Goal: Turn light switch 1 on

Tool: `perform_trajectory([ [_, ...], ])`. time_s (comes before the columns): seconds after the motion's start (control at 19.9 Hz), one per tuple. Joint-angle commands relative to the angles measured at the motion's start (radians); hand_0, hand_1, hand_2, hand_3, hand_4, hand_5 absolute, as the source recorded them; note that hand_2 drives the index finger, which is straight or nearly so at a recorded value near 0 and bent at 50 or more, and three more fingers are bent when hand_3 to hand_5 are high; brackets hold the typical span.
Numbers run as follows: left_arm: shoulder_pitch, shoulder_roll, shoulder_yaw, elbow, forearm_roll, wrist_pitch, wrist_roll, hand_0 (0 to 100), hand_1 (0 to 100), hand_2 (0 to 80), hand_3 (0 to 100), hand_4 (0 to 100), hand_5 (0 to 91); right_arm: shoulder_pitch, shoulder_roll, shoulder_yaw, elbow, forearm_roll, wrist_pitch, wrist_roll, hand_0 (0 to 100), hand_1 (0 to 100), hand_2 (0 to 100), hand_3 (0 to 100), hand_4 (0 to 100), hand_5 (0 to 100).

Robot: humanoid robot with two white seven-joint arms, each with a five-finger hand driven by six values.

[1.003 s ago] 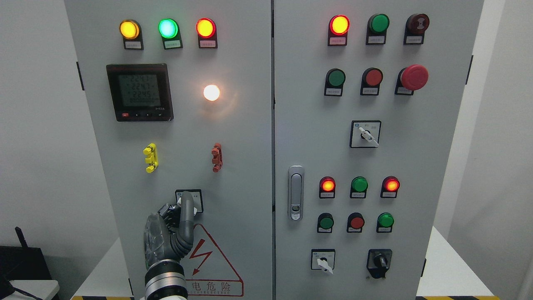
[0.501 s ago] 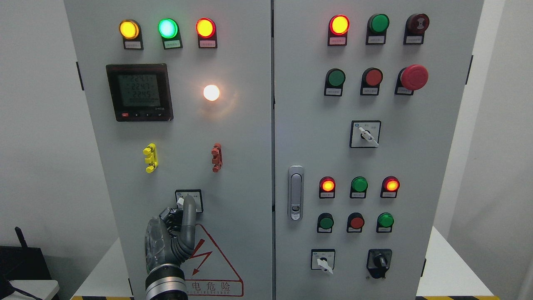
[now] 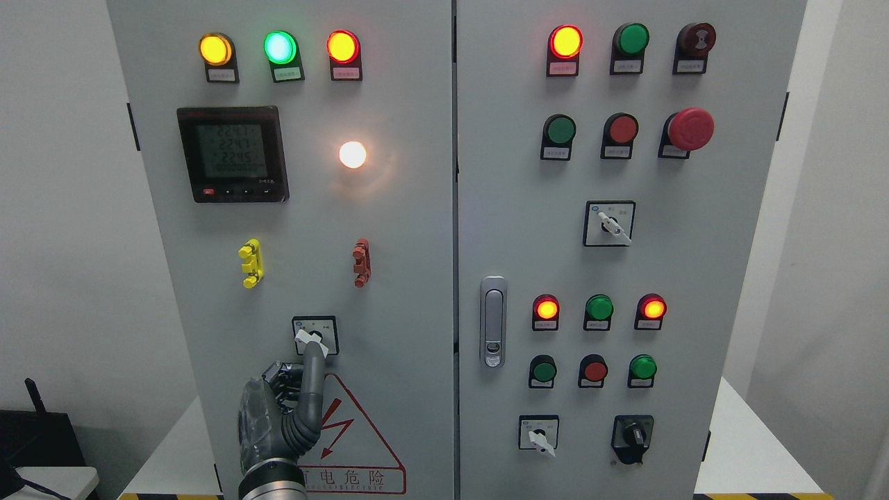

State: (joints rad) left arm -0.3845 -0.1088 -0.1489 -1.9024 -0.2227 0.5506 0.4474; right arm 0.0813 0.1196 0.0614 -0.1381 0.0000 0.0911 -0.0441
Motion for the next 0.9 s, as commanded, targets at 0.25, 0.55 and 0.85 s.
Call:
perform_trajectory([
  [0.25,0.182,0.015,0.107,-0.034,0.031,-0.253,-0.045,20,23,66.2,82,81,75.3,0.0,0.0,0.0,0.0,-0.018,-0.001,0.0,12,39,0,0,0,0],
  [0.55,0.399,0.052,0.38,0.025,0.117,-0.556,-0.284,17,23,65.6,86,83,65.1,0.0,0.0,0.0,0.0,-0.017,-0.001,0.0,12,39,0,0,0,0],
  [0.85,0.477,0.058,0.846,0.329,0.16,-0.832,-0.507,17,19,49.2,75,74,45.0,0.0,0.0,0.0,0.0,-0.017,-0.001,0.0,12,39,0,0,0,0],
])
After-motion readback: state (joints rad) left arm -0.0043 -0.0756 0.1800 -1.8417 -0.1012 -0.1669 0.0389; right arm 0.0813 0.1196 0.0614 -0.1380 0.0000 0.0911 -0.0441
